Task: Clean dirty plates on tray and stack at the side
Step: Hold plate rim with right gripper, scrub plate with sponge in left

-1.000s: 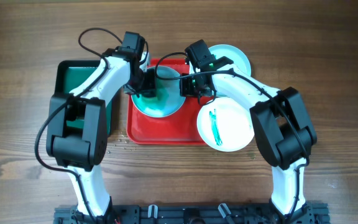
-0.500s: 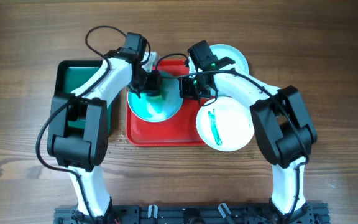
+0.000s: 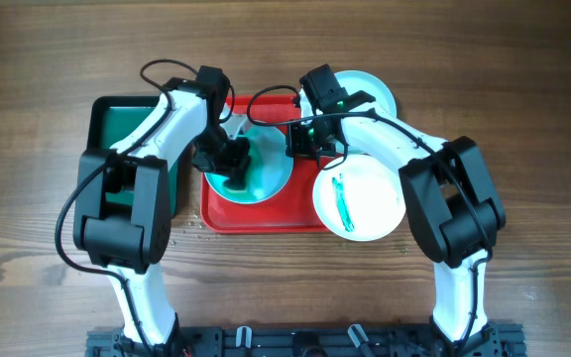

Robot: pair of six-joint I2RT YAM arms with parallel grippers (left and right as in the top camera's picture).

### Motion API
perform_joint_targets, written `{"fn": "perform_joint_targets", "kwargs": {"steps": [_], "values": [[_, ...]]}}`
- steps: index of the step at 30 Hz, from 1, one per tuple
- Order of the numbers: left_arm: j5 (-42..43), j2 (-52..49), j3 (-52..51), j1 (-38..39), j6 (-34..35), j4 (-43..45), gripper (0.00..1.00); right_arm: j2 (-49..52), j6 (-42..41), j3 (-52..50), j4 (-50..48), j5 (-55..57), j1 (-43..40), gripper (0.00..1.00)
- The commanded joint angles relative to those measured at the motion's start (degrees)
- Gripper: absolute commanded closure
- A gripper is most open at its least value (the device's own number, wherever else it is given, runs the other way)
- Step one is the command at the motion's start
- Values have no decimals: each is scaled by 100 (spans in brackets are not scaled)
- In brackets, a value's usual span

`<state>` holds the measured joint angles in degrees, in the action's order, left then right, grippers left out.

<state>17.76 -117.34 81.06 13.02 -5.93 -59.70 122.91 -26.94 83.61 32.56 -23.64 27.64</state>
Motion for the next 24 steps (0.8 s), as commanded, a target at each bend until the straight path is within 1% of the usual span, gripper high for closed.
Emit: {"fn": "perform_joint_targets", "kwargs": {"steps": [1,3,4,5,6,7,9,10,11,12,14,15,16,17,18,19,21,22,24], "values": [[964,-96,-59,37,-437,518,96,149,-4,-76,-31,-157,-13,96],[911,-96,-59,37,-184,1049,96,149,-7,-76,-33,-153,-13,95],[732,-96,-59,37,22,1338,96,149,-4,-76,-33,-153,-13,96],[367,-96,-59,37,306,1639,96,149,-2,-76,-31,-151,-13,95],[-203,-96,-59,37,684,1915,96,149,0,-76,-28,-149,-13,96],[-1130,-96,-59,35,1211,2168,96,149,4,-76,-28,-149,-13,95],[-2549,-96,-59,35,1869,2288,96,149,17,-76,-28,-136,-13,96],[-3187,-96,-59,35,2155,2201,96,149,17,-76,-31,-125,-13,96],[-3425,-96,-59,35,2280,2061,96,149,15,-76,-35,-122,-13,96],[-3447,-96,-59,35,2315,1902,96,149,13,-76,-37,-125,-13,96],[-3062,-96,-59,37,2304,1480,96,149,15,-76,-39,-125,-13,96],[-2680,-96,-59,37,2216,1266,96,149,17,-76,-37,-125,-13,96],[-1849,-94,-59,37,1915,955,96,149,17,-76,-35,-125,-13,96],[-1349,-94,-59,37,1670,778,96,149,17,-76,-35,-125,-13,96],[-568,-94,-59,37,1224,527,96,149,15,-76,-39,-125,-13,96],[-42,-94,-59,37,890,372,96,149,13,-76,-44,-125,-13,96],[1314,-94,-59,37,44,94,96,149,-2,-76,-59,-125,-13,96],[1576,-94,-59,37,-50,125,96,149,-4,-76,-59,-125,-13,96],[1668,-94,-59,37,-74,393,96,149,0,-76,-59,-125,-13,95]]}}
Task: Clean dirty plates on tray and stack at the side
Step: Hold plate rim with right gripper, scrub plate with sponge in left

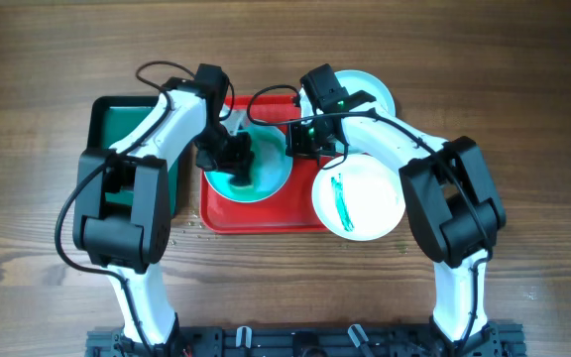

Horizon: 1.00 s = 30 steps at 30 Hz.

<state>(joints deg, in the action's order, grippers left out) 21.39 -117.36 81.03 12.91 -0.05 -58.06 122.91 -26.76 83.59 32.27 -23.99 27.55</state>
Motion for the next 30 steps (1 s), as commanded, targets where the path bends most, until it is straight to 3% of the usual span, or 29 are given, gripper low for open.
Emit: {"fn": "perform_joint_targets", "kwargs": {"steps": [1,4,6,8,9,11,15,18,21,23,27,28,30], "values": [[1296,-94,-57,48,-660,538,96,149,-17,-74,-31,-90,-4,96],[837,-94,-57,48,-595,1526,96,149,-20,-74,-22,-52,-4,96],[-144,-94,-57,48,70,2111,96,149,-22,-74,-11,2,-4,96],[-1770,-94,-57,46,916,2450,96,149,-20,-74,-13,22,-4,96],[-2476,-94,-57,46,1261,2430,96,149,-20,-74,-13,22,-4,96],[-3119,-94,-57,46,1611,2229,96,149,-20,-74,-13,24,-4,96],[-2964,-94,-57,48,1705,1659,96,149,-26,-74,-31,44,-4,96],[-1834,-94,-57,48,1357,1617,96,149,-26,-74,-31,44,-4,96],[214,-94,-57,48,446,1615,96,149,-24,-74,-33,46,-4,96],[892,-94,-57,48,-9,1436,96,149,-24,-74,-33,46,-4,96],[927,-94,-57,46,-901,708,96,149,-24,-74,-33,46,-4,96],[551,-94,-57,46,-1049,420,96,149,-24,-74,-33,44,-4,96],[-1067,-94,-57,46,-811,188,96,149,-26,-74,-35,46,-4,96]]}}
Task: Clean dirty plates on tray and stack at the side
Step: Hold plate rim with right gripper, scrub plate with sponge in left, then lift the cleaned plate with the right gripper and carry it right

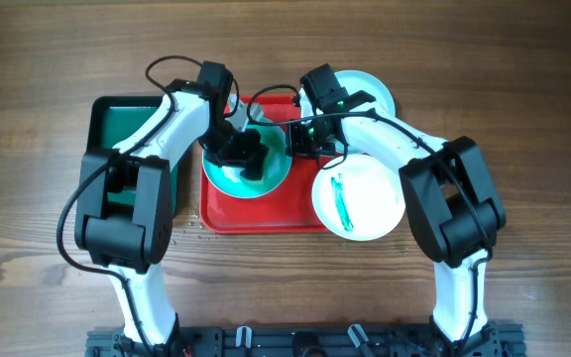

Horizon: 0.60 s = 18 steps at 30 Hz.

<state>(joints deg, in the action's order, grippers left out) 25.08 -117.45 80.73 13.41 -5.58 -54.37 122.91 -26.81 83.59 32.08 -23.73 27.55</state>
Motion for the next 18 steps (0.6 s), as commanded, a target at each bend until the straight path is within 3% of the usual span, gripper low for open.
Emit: {"fn": "perform_joint_targets", "kwargs": {"steps": [1,5,8,9,12,16,18], "values": [[-1996,-85,-26,-4,13,-157,96,149,-22,-74,-20,17,-4,96],[-4511,-85,-26,-4,1609,297,96,149,-20,-74,-28,15,-4,96],[-4489,-85,-26,11,1735,828,96,149,-20,-74,-31,17,-4,96],[-4354,-85,-26,35,1838,1032,96,149,-20,-74,-31,17,-4,96],[-2334,-85,-26,166,1797,1620,96,149,-17,-74,-31,17,-4,96],[-44,-85,-26,219,868,1729,96,149,-17,-74,-31,24,7,96],[-76,-74,17,114,931,1622,96,149,-13,-74,-26,26,7,96]]}}
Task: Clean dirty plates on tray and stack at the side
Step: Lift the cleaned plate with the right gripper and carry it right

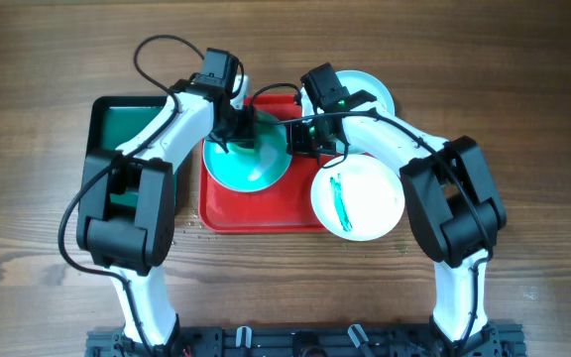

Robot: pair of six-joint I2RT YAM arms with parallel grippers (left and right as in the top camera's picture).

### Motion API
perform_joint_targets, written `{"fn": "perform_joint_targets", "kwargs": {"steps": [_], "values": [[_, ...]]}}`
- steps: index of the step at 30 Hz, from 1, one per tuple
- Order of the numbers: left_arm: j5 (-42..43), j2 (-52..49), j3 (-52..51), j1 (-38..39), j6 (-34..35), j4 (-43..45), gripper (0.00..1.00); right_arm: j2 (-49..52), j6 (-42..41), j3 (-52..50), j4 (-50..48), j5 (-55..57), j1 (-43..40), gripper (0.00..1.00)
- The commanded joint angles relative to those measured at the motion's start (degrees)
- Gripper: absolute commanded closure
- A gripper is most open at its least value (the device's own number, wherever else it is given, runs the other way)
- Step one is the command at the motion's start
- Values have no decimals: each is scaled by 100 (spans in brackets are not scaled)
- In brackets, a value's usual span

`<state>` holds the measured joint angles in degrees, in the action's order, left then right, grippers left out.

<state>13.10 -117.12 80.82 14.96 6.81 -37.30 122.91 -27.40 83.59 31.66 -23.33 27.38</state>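
A teal plate [247, 171] lies on the red tray [266, 216]. My left gripper [240, 127] is down at the plate's far rim; its fingers are dark against the plate, and I cannot make out what is between them. From the right, my right gripper [294, 139] sits on the plate's right rim and looks shut on it. A white plate [357, 198] with green smears rests half over the tray's right edge. A pale teal plate [373, 89] lies on the table behind the right arm.
A dark green bin [117, 124] stands left of the tray, under the left arm. Both forearms cross over the tray's back half. Cables loop above the wrists. Bare wood table surrounds the tray.
My left gripper has moved from the middle of the teal plate to its far rim. The right gripper stays on the plate's right rim. The plates have not shifted.
My left gripper was low on the left-centre of the teal plate, then slightly farther back, then at the plate's middle right, and now at the far rim. All the while the right gripper stayed on the plate's right rim.
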Motion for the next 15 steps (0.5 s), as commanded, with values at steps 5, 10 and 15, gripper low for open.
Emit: {"fn": "perform_joint_targets", "kwargs": {"steps": [5,10,15], "values": [[501,122,645,-723,330,-739,96,149,31,-74,48,-2,26,96],[503,678,857,-1362,330,-1008,96,151,-280,-74,85,278,326,76],[498,881,857,-1460,330,-1325,96,149,-573,-57,181,542,511,96]]}}
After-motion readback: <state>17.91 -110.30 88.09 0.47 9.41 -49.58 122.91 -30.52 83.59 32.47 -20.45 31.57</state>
